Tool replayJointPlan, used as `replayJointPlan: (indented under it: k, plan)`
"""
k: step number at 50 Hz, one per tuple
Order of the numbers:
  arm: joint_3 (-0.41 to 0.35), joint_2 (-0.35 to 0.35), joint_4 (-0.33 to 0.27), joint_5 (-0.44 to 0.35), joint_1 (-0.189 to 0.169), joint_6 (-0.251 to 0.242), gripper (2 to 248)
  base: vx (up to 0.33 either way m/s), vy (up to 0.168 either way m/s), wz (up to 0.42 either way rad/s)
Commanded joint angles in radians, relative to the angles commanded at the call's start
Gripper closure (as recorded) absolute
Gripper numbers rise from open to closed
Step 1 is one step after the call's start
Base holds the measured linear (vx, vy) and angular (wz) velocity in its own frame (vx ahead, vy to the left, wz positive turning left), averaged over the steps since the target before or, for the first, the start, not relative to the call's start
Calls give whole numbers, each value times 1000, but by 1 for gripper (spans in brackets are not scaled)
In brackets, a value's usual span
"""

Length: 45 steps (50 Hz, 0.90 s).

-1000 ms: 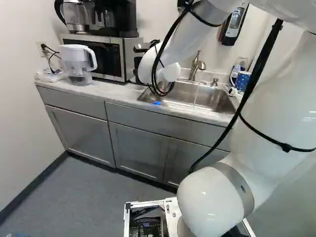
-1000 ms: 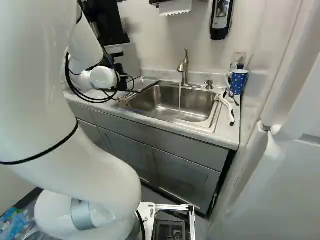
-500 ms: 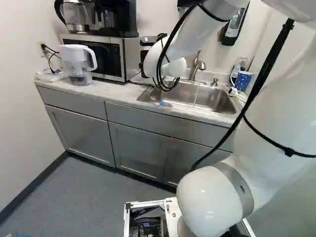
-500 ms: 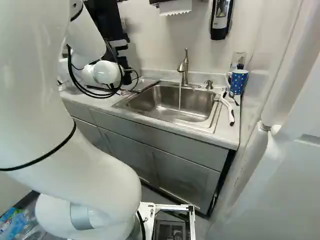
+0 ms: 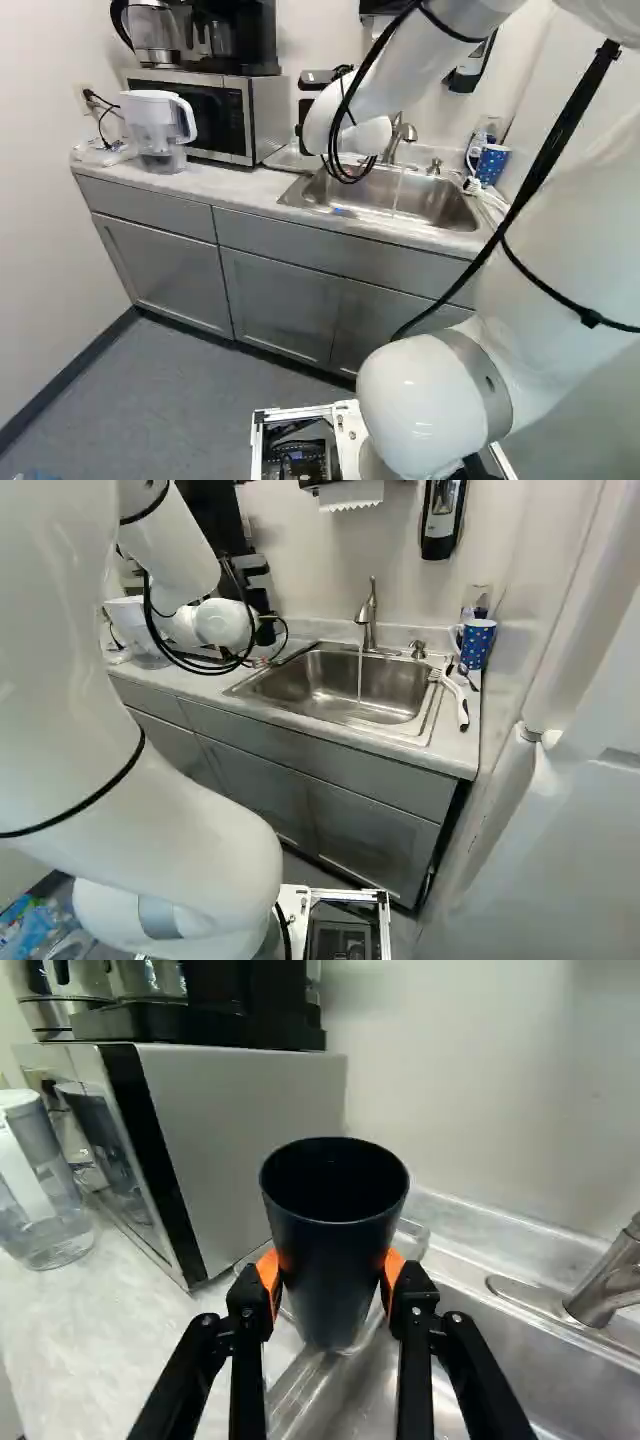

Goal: Rinse the cup and place it in the tray

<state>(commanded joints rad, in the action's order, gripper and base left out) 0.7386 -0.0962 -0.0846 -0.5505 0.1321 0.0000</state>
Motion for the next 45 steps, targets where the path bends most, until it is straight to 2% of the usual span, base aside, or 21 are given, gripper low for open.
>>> replayJointPlan:
  k: [45]
  plan:
    - [-27, -28, 0, 0, -140, 0, 131, 0, 0, 0]
